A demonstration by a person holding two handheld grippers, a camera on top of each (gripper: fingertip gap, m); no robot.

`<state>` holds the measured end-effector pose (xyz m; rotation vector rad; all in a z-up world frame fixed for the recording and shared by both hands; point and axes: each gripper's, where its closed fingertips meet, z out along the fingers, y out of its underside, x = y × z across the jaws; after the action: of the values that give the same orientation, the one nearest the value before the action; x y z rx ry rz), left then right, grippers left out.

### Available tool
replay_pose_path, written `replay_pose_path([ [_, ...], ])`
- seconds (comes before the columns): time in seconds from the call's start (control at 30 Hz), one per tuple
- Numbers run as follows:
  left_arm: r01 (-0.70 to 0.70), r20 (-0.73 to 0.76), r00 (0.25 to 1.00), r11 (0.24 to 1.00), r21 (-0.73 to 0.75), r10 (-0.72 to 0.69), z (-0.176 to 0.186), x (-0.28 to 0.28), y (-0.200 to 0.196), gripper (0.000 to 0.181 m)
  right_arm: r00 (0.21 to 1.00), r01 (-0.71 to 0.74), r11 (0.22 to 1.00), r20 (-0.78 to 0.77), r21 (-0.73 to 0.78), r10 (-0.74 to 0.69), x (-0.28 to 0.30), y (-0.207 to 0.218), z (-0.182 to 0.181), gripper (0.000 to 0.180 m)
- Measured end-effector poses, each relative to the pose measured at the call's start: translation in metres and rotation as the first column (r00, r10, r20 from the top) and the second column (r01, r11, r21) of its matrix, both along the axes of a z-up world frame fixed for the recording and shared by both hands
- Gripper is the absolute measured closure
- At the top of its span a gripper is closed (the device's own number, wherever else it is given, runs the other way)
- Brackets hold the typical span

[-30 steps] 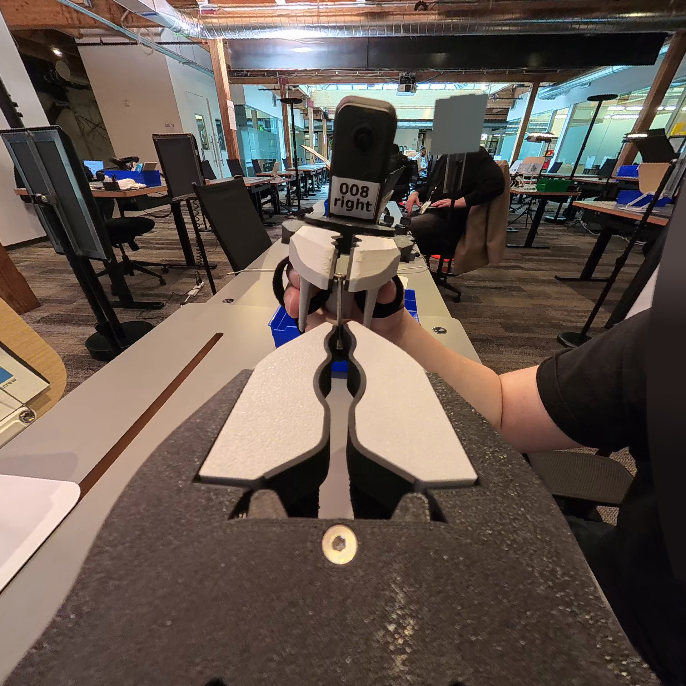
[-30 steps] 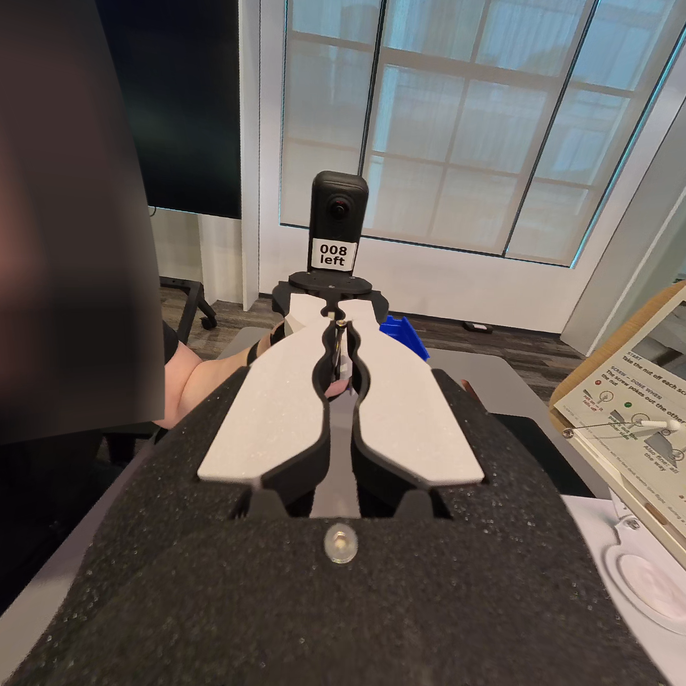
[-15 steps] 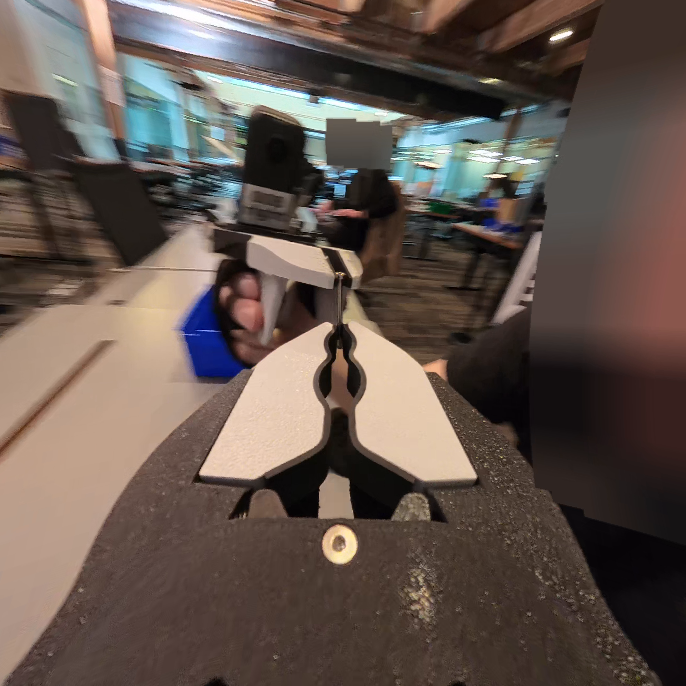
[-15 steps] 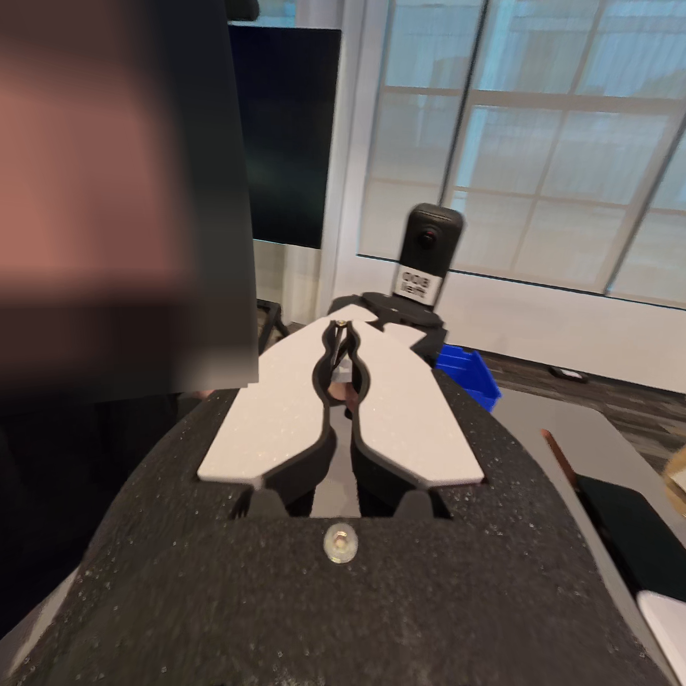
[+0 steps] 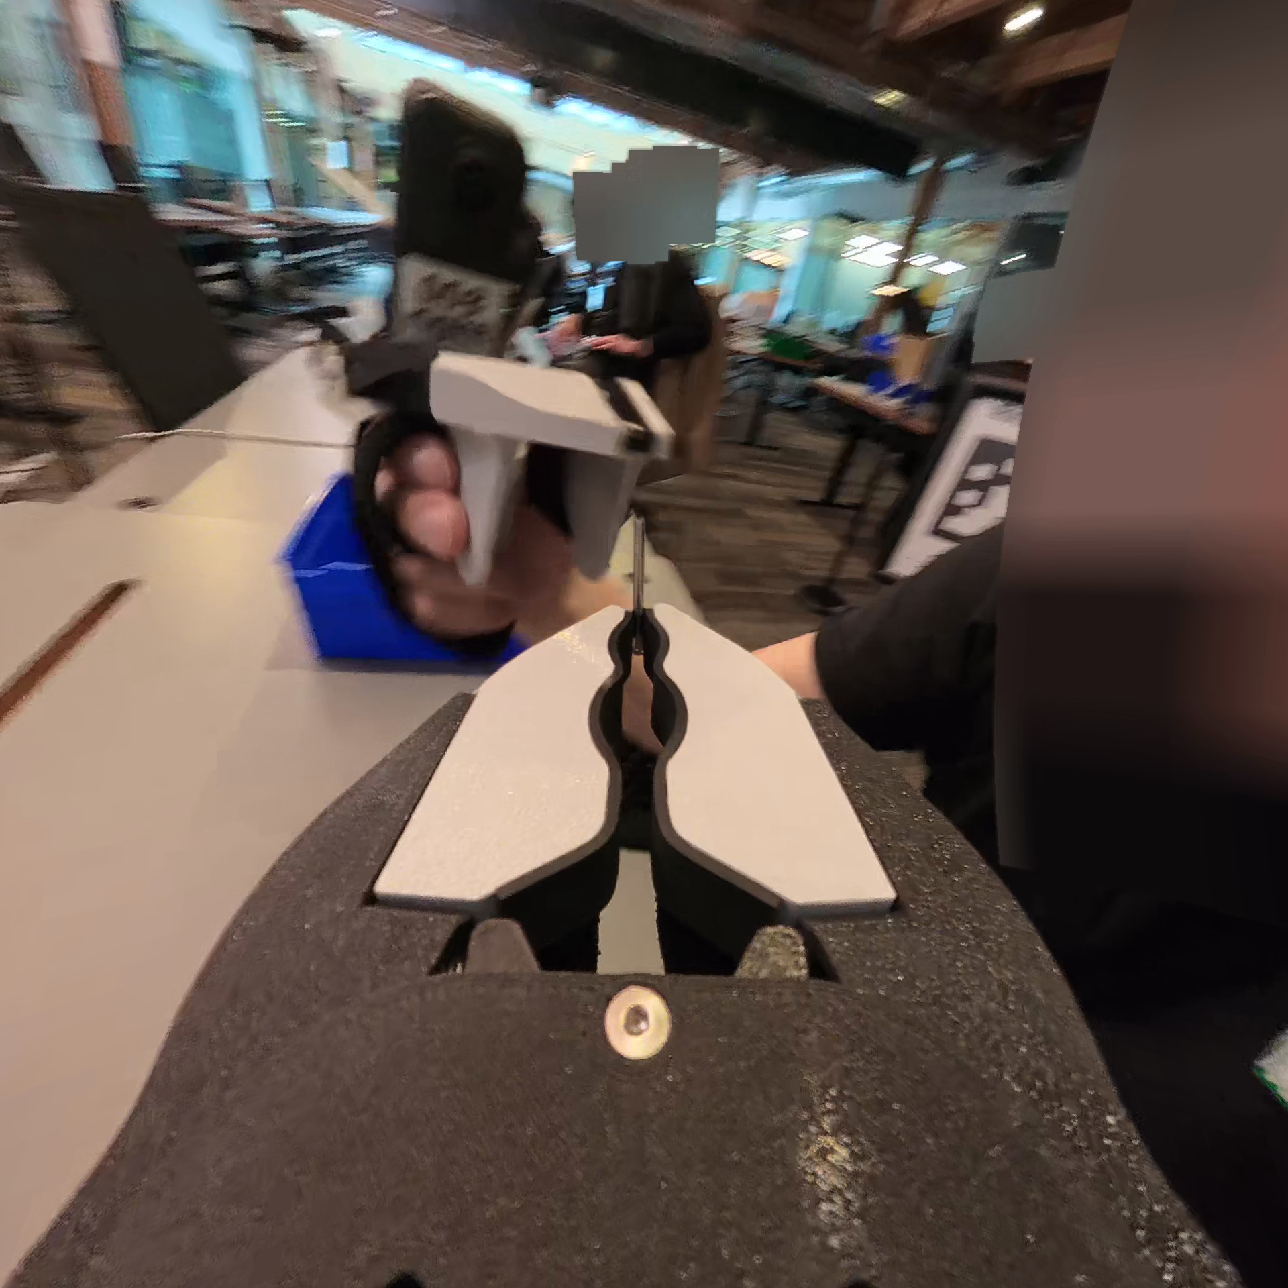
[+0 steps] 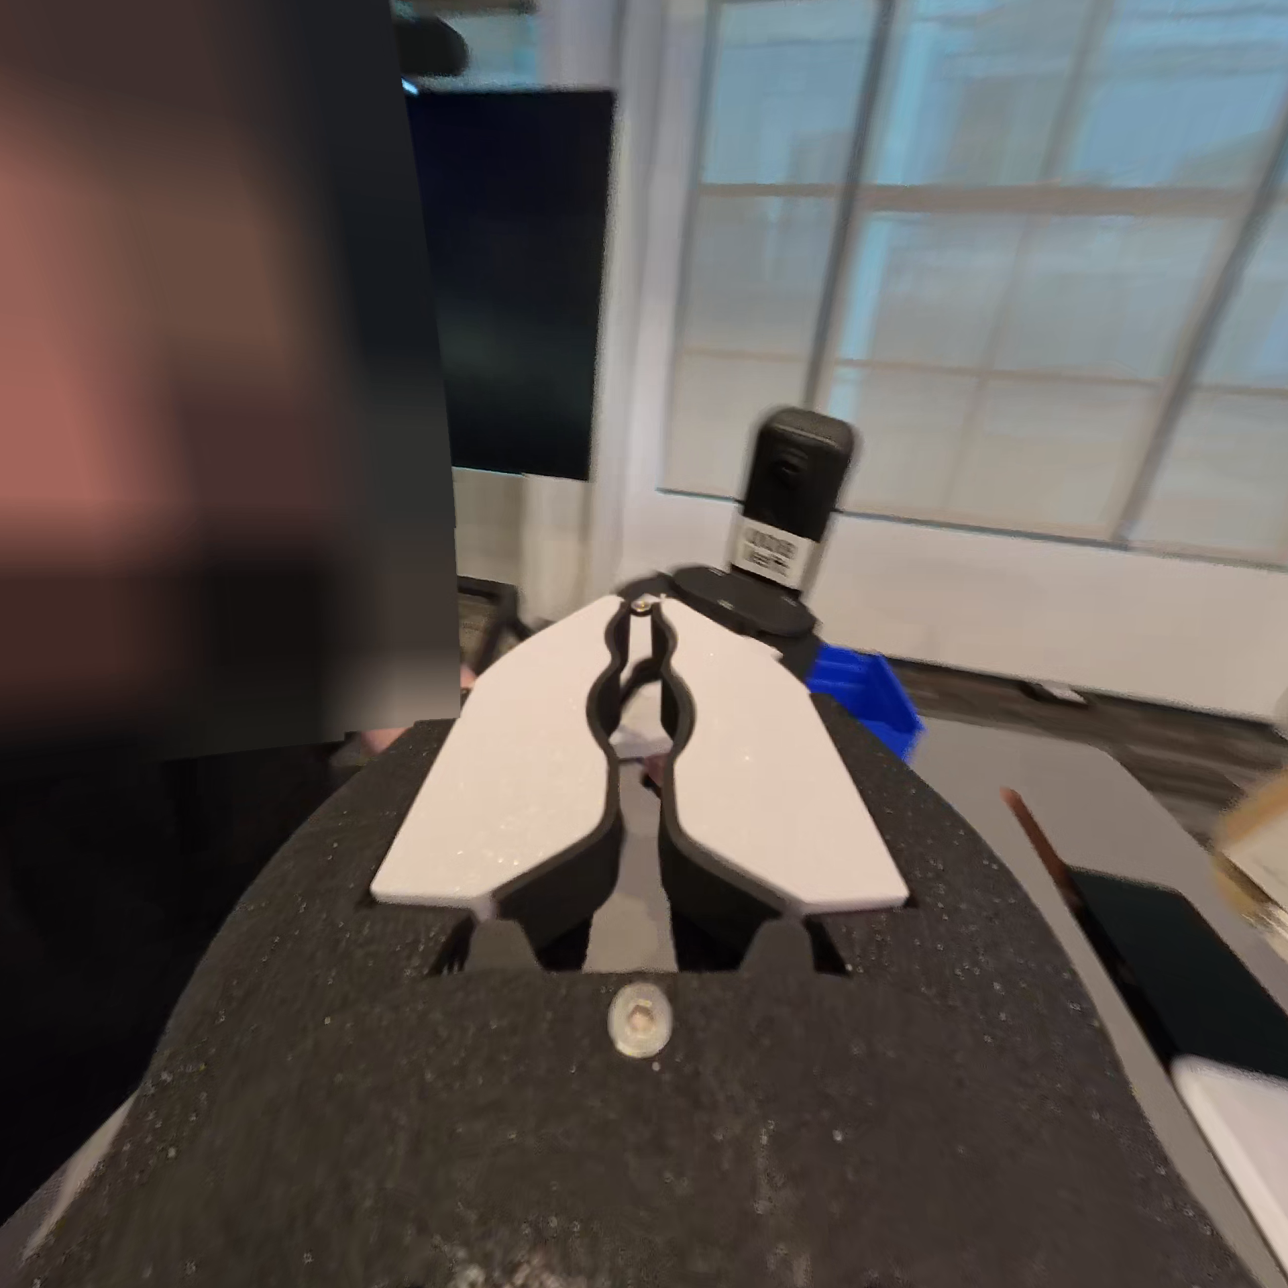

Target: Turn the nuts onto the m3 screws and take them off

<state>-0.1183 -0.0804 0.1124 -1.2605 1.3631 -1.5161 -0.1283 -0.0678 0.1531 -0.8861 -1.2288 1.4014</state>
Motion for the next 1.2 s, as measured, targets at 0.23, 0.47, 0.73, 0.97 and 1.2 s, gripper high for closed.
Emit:
replay_pose_path([
  [0.23,-0.177,-0.017,0.983,0.976,0.127,0.181,0.008,-0.019,0.018,0.179,0.747,0.609,0.788,0.27,0.092,-0.608,0.063,0.049,-0.001,0.175],
  [0.47,-0.227,0.0,0.973,0.959,0.17,0.23,0.015,-0.028,0.018,0.179,0.179,0.838,0.468,0.67,0.279,-0.72,0.23,0.026,-0.059,0.174],
  [0.73,-0.286,-0.003,0.956,0.939,0.19,0.292,0.012,-0.038,0.027,0.179,0.094,0.938,0.317,0.78,0.139,-0.619,0.337,-0.037,-0.127,0.174],
  [0.97,-0.311,-0.01,0.948,0.931,0.191,0.318,0.013,-0.047,0.034,0.179,0.057,0.954,0.273,0.822,0.122,-0.566,0.37,-0.056,-0.162,0.174],
  [1.2,-0.302,-0.021,0.95,0.932,0.2,0.313,0.013,-0.046,0.032,0.179,-0.074,0.885,0.417,0.946,0.208,-0.316,0.391,-0.068,-0.23,0.174],
])
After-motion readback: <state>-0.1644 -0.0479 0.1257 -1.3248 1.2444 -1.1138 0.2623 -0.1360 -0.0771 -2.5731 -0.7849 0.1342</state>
